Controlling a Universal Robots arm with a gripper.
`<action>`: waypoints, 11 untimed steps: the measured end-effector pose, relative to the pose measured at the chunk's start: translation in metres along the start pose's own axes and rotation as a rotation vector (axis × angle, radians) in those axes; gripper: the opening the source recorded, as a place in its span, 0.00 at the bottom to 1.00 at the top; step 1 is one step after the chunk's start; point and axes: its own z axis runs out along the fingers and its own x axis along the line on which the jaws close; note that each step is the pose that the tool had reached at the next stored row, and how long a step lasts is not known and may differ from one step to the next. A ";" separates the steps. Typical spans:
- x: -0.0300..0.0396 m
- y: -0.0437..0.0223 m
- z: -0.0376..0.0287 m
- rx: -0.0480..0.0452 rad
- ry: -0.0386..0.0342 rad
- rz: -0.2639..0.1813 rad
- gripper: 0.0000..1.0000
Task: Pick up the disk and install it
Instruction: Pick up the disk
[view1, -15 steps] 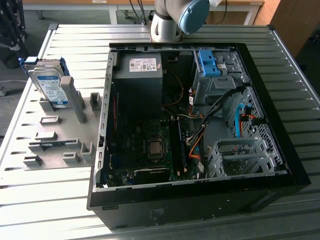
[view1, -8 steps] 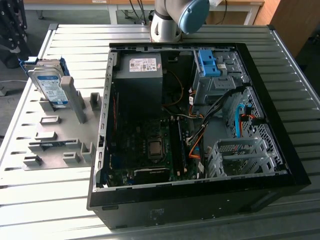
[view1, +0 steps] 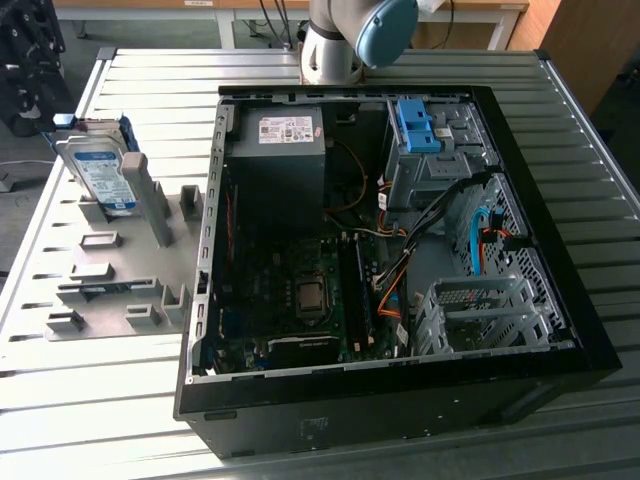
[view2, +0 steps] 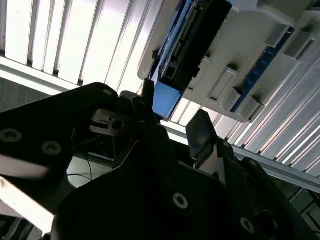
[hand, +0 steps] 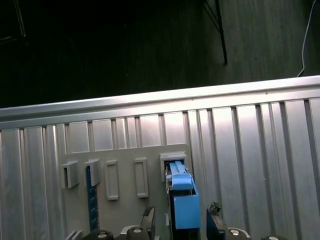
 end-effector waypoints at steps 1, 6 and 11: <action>0.0000 0.0000 0.0018 0.0000 0.0000 0.000 0.53; -0.0011 0.0002 0.0110 -0.0001 0.0001 -0.002 0.53; -0.0009 0.0012 0.0201 -0.0004 0.0001 -0.029 0.53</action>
